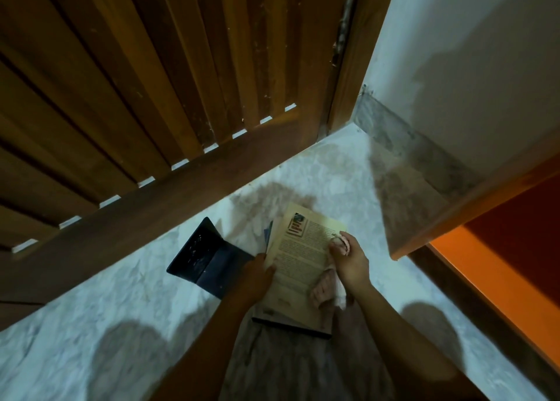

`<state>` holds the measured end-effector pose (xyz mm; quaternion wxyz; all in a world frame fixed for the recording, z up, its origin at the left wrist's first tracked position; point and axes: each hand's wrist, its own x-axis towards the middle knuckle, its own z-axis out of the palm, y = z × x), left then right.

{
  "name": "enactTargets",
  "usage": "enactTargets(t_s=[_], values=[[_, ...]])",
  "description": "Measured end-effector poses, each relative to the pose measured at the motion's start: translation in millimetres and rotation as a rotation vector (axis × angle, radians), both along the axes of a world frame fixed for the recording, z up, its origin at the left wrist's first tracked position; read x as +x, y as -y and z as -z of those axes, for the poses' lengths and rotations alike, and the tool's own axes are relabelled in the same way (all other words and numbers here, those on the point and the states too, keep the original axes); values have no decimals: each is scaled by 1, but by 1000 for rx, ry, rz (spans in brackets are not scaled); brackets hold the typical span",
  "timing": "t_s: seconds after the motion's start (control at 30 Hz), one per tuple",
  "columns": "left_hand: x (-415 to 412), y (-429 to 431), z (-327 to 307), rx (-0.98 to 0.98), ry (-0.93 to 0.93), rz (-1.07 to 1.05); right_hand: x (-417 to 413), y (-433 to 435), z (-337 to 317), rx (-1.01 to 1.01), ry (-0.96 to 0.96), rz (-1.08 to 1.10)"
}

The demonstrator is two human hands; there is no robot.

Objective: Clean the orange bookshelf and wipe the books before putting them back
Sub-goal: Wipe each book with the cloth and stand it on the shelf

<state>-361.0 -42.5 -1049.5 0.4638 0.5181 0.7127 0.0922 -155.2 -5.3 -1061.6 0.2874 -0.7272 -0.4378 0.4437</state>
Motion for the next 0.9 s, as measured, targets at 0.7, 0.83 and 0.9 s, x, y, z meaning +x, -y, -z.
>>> enactTargets(t_s=[0.7,0.83,0.9], values=[[-10,11,5,73,370,-257,-10,2,7,-54,-125,-122],[-8,11,8,70,361,-278,-14,6,8,-41,-93,-119],[-11,10,8,60,383,-329,-18,8,7,-35,-63,-148]])
